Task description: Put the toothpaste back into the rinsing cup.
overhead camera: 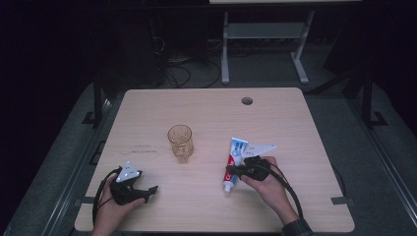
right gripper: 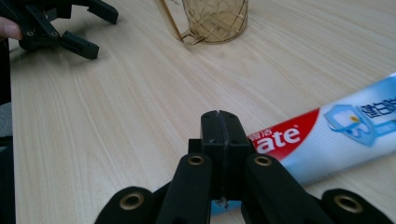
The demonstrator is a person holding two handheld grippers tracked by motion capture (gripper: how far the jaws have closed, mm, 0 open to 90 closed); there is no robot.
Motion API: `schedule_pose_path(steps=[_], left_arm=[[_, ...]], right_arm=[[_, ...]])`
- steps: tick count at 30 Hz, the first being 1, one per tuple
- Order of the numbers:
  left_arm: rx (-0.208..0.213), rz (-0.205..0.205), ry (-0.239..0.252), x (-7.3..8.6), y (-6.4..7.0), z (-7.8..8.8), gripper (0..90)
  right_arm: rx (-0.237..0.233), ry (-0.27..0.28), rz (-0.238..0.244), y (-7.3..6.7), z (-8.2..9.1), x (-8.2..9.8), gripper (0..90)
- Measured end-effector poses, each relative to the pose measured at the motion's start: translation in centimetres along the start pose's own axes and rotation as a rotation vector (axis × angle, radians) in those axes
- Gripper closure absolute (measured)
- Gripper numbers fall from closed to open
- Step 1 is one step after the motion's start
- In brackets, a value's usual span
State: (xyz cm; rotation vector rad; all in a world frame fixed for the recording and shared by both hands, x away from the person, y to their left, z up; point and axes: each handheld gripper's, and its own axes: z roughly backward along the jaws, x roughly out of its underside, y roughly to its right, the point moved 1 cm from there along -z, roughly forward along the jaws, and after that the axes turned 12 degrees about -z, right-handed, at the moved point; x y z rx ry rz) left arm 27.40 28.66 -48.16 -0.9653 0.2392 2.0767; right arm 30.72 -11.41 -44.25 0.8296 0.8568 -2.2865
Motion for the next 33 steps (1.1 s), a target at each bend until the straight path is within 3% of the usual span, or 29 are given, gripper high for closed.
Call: schedule_pose_path(steps=[15, 33], left_arm=[[0.0, 0.0, 0.001, 0.0, 0.0, 0.0, 13.5], [0.001, -0.001, 0.0, 0.0, 0.0, 0.0, 13.5]], right_arm=[[-0.011, -0.071, 0.019, -0.9, -3.0, 0.2, 90.0], [0.015, -0.093, 0.025, -0.5, -3.0, 0.7, 90.0]])
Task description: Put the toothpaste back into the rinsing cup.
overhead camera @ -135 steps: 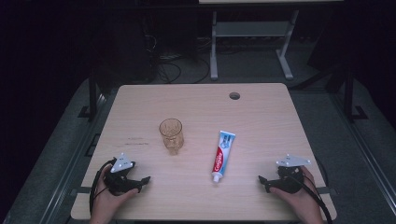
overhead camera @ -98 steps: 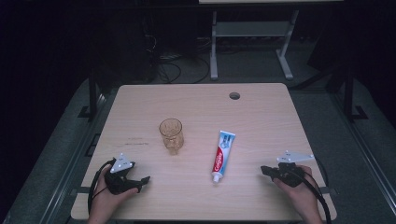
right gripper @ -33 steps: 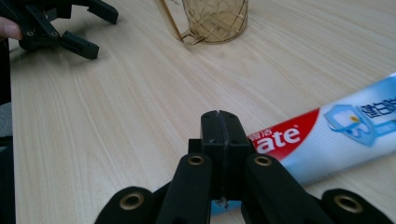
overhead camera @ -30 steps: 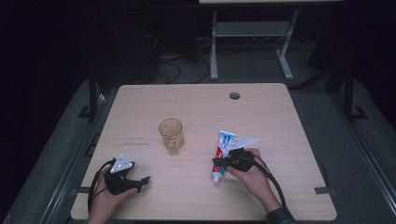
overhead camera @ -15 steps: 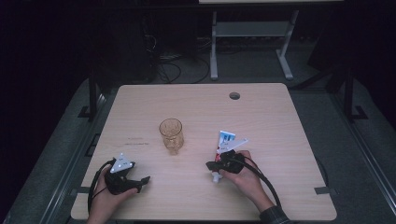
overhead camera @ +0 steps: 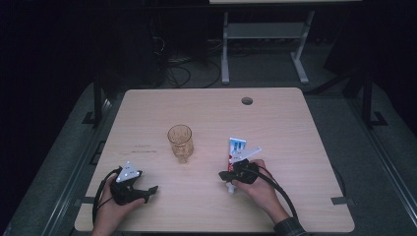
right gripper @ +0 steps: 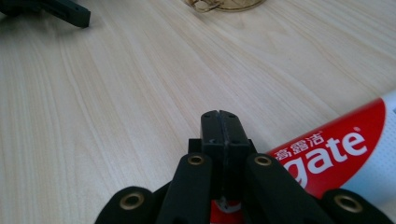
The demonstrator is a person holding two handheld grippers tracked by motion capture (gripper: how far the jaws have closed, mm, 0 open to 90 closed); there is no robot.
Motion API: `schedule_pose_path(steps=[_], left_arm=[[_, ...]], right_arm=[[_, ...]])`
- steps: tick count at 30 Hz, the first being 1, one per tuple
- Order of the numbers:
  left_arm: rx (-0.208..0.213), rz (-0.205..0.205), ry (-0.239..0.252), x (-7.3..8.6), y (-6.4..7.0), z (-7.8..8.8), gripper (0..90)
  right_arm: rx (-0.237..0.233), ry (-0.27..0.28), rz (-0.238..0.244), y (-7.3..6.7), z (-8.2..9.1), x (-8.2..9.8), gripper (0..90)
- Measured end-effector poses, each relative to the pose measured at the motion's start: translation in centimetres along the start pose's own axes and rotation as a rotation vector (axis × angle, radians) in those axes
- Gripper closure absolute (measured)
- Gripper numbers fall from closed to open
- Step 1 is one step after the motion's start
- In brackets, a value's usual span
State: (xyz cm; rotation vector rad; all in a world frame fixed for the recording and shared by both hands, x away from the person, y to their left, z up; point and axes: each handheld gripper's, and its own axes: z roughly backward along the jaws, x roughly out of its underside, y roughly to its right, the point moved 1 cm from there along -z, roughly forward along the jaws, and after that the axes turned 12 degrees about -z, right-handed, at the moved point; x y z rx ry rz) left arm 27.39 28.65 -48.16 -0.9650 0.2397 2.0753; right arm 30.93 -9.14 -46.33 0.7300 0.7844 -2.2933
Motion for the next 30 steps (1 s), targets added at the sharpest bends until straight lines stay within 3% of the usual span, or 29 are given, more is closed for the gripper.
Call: schedule_pose_path(steps=[30], left_arm=[[0.001, -0.001, 0.004, 0.0, 0.0, 0.0, 13.6]], right_arm=[[0.107, 0.026, -0.081, 3.8, 4.4, 2.5, 90.0]])
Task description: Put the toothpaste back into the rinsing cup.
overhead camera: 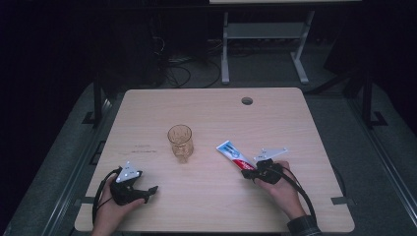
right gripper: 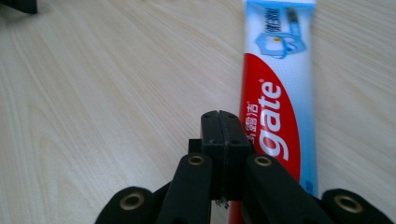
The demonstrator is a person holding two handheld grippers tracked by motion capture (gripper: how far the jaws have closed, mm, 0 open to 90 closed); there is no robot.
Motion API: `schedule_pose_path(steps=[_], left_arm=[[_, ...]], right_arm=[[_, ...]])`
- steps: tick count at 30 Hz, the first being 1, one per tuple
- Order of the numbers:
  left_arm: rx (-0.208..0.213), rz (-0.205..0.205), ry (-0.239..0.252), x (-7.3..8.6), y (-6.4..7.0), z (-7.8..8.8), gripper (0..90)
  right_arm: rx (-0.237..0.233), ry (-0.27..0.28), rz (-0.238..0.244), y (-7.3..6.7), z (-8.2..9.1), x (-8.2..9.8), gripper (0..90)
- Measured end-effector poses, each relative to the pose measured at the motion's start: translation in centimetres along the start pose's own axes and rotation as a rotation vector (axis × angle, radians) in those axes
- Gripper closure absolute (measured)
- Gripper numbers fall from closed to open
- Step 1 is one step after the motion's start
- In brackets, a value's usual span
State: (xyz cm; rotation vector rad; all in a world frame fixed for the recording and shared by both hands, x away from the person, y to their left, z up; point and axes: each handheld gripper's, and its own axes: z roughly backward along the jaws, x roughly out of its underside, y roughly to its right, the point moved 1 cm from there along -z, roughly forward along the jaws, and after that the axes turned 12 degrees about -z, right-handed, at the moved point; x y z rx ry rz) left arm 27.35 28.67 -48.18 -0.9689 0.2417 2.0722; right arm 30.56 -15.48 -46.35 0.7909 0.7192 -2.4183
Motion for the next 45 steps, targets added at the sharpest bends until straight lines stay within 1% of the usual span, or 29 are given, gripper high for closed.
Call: schedule_pose_path(steps=[6, 8, 9, 11, 13, 14, 15, 16, 17, 18, 21, 22, 23, 26, 27, 28, 30, 32, 37, 39, 41, 42, 43, 45], left_arm=[[0.0, 0.0, 0.0, 0.0, 0.0, 0.0, 13.6], [0.0, 0.0, 0.0, 0.0, 0.0, 0.0, 13.6], [0.0, 0.0, 0.0, 0.0, 0.0, 0.0, 13.6], [0.0, 0.0, 0.0, 0.0, 0.0, 0.0, 13.6], [0.0, 0.0, 0.0, 0.0, 0.0, 0.0, 13.6], [0.0, 0.0, 0.0, 0.0, 0.0, 0.0, 13.6], [0.0, 0.0, 0.0, 0.0, 0.0, 0.0, 13.6], [0.0, 0.0, 0.0, 0.0, 0.0, 0.0, 13.6], [0.0, 0.0, 0.0, 0.0, 0.0, 0.0, 13.6], [0.0, 0.0, 0.0, 0.0, 0.0, 0.0, 13.6], [0.0, -0.001, 0.0, 0.0, 0.0, 0.0, 13.6], [0.0, -0.001, -0.001, 0.0, 0.0, 0.0, 13.6], [0.0, -0.001, -0.001, 0.0, 0.0, 0.0, 13.6], [0.001, -0.001, -0.002, 0.0, 0.0, 0.0, 13.6], [0.0, -0.001, -0.002, 0.0, 0.0, 0.0, 13.6], [0.0, -0.001, -0.002, 0.0, 0.0, 0.0, 13.6], [0.0, -0.001, -0.002, 0.0, 0.0, 0.0, 13.6], [0.001, -0.001, -0.002, 0.0, 0.0, 0.0, 13.6], [0.001, 0.0, -0.003, 0.0, 0.0, 0.0, 13.6], [0.001, 0.0, -0.003, 0.0, 0.0, 0.0, 13.6], [0.001, 0.0, -0.003, 0.0, 0.0, 0.0, 13.6], [0.001, 0.0, -0.003, 0.0, 0.0, 0.0, 13.6], [0.001, 0.0, -0.003, 0.0, 0.0, 0.0, 13.6], [0.001, 0.0, -0.003, 0.0, 0.0, 0.0, 13.6]], right_arm=[[0.029, 0.009, -0.028, 1.2, 0.9, 0.3, 90.0], [0.028, 0.012, -0.033, 1.5, 1.0, 0.4, 90.0], [0.025, 0.016, -0.027, 1.5, 1.1, 0.4, 90.0], [0.022, 0.019, -0.024, 1.5, 1.2, 0.4, 90.0], [0.01, 0.033, -0.02, 1.4, 1.3, 0.3, 89.9], [0.002, 0.043, -0.012, 1.3, 1.5, 0.1, 85.5], [0.002, 0.043, -0.012, 1.3, 1.5, 0.1, 85.5], [-0.002, 0.05, -0.003, 1.2, 1.7, -0.1, 80.8], [-0.002, 0.05, -0.003, 1.2, 1.7, -0.1, 80.8], [-0.001, 0.057, 0.003, 1.2, 1.8, -0.2, 78.8], [0.011, 0.075, 0.011, 1.1, 2.1, -0.6, 70.6], [0.017, 0.079, 0.015, 1.1, 2.2, -0.9, 64.8], [0.017, 0.079, 0.015, 1.1, 2.2, -0.9, 64.8], [0.029, 0.089, 0.024, 1.1, 2.2, -1.4, 56.9], [0.036, 0.089, 0.031, 1.2, 2.2, -1.6, 53.8], [0.038, 0.088, 0.026, 1.2, 2.1, -1.7, 52.2], [0.047, 0.08, 0.039, 1.5, 1.9, -2.3, 47.3], [0.051, 0.075, 0.043, 1.5, 1.8, -2.5, 46.6], [0.062, 0.056, 0.062, 1.7, 1.4, -3.8, 42.5], [0.062, 0.044, 0.06, 1.8, 1.2, -4.5, 41.7], [0.065, 0.037, 0.063, 1.8, 1.0, -4.8, 41.2], [0.06, 0.033, 0.061, 1.8, 0.7, -5.2, 40.7], [0.06, 0.033, 0.061, 1.8, 0.7, -5.2, 40.7], [0.065, 0.015, 0.061, 1.8, 0.3, -5.7, 40.4]])
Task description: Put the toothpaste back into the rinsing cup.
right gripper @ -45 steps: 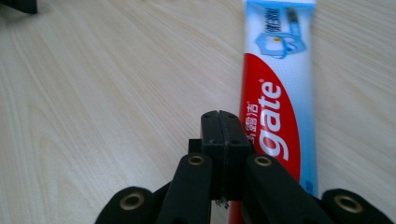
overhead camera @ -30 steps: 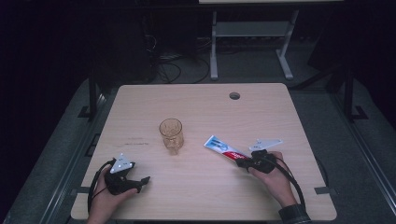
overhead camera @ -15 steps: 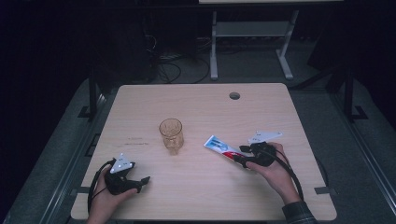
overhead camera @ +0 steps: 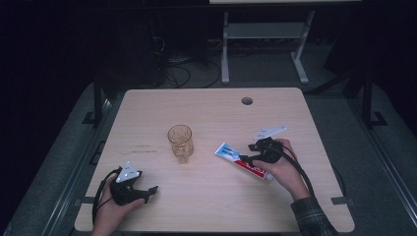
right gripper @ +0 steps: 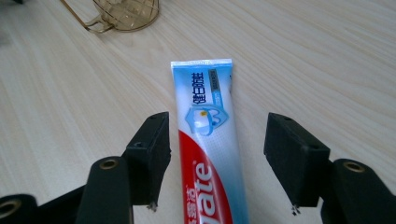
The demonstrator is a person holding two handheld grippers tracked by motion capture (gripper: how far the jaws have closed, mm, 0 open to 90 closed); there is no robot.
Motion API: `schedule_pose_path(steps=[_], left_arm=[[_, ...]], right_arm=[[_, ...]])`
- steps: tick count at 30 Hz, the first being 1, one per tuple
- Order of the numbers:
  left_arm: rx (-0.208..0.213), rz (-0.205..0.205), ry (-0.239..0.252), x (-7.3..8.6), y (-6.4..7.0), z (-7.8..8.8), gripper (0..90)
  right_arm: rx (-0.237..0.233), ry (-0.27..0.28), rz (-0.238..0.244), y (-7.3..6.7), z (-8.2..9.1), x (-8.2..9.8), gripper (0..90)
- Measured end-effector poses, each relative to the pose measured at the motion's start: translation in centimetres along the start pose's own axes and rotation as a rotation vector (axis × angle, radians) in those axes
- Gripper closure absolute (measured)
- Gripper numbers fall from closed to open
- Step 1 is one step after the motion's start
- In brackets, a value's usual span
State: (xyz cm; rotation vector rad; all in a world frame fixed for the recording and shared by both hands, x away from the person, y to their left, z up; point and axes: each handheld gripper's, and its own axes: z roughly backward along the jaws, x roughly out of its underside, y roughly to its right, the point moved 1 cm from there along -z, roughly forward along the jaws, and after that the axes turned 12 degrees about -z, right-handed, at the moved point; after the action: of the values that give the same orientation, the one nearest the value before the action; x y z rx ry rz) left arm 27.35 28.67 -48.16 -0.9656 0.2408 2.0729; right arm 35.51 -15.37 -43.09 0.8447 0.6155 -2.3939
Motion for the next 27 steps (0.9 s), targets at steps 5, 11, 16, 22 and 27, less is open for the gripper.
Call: schedule_pose_path(steps=[5, 11, 16, 22, 27], left_arm=[[0.0, 0.0, 0.0, 0.0, 0.0, 0.0, 13.6], [0.0, 0.0, 0.0, 0.0, 0.0, 0.0, 13.6], [0.001, -0.001, 0.0, 0.0, 0.0, 0.0, 13.6], [0.001, -0.001, 0.001, 0.0, 0.0, 0.0, 13.6], [0.002, -0.001, 0.0, 0.0, 0.0, 0.0, 13.6]], right_arm=[[-0.01, -0.027, 0.012, -0.1, -1.2, -0.8, 39.8], [-0.012, -0.07, 0.023, -0.4, -2.7, -1.6, 38.5], [-0.017, -0.098, 0.036, -0.7, -3.8, -2.3, 38.4], [-0.004, -0.147, 0.057, -1.0, -5.4, -2.7, 38.0], [0.008, -0.176, 0.067, -1.3, -6.4, -3.0, 37.8]])
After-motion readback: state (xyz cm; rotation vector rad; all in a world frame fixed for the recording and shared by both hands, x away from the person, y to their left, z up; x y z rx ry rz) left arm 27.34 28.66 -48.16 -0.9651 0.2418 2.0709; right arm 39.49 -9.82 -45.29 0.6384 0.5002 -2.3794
